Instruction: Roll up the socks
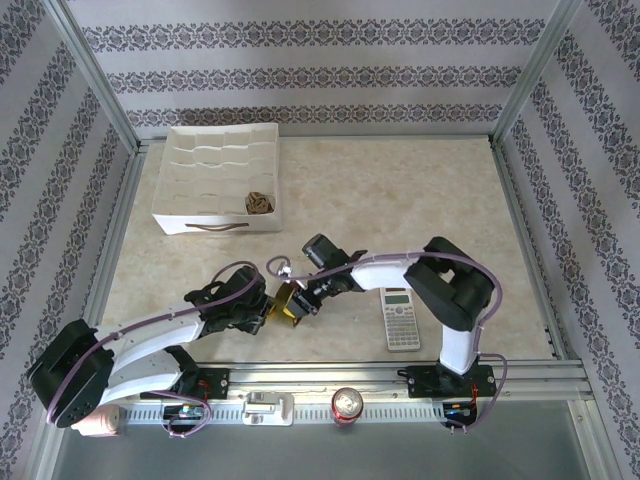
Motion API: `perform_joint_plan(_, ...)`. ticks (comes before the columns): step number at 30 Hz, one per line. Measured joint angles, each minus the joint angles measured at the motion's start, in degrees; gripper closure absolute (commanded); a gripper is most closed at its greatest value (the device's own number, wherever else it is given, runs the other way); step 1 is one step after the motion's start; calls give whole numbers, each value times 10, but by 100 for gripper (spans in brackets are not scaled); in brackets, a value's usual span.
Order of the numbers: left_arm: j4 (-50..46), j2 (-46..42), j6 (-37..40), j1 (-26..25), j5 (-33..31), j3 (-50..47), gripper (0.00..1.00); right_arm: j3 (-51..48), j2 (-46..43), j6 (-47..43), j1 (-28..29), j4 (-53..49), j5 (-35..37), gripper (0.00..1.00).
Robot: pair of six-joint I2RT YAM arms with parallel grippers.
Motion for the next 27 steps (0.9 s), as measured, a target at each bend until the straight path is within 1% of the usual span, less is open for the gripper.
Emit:
perform_joint_plan(2, -12, 14, -13, -4, 7, 14, 100, -33, -48, -28, 9, 14, 53, 51)
perform_joint_plan(5, -40, 52, -21, -6, 19, 50, 100, -88, -142, -50, 23, 34, 140, 45)
perform_joint_plan(7, -59, 77, -21, -7, 28, 76, 100, -115, -196, -56, 44, 52, 196, 41)
perform_joint_plan(9, -77, 99, -21, -7, 36, 97, 100, -139, -235, -64, 82, 73, 250, 39)
perform_joint_plan(11, -84, 111, -20, -7, 43, 108, 100, -155, -249, -68, 130, 86, 299, 39)
perform_joint_plan(12, -87, 116, -19, -7, 45, 112, 100, -161, -247, -71, 156, 90, 325, 39)
perform_joint_plan(15, -91, 120, -17, -7, 47, 116, 100, -163, -224, -85, 206, 92, 391, 39)
perform_joint_plan(18, -92, 120, -14, -7, 47, 116, 100, -154, -190, -104, 226, 86, 447, 39)
perform_joint_plan(22, -92, 120, -12, -7, 47, 116, 100, -123, -144, -120, 232, 76, 484, 42)
perform_joint_plan(25, -92, 120, -8, -7, 47, 117, 100, -110, -125, -122, 232, 70, 495, 50)
perform_joint_plan(27, -92, 120, -5, -7, 46, 117, 100, -106, -117, -119, 235, 66, 499, 60)
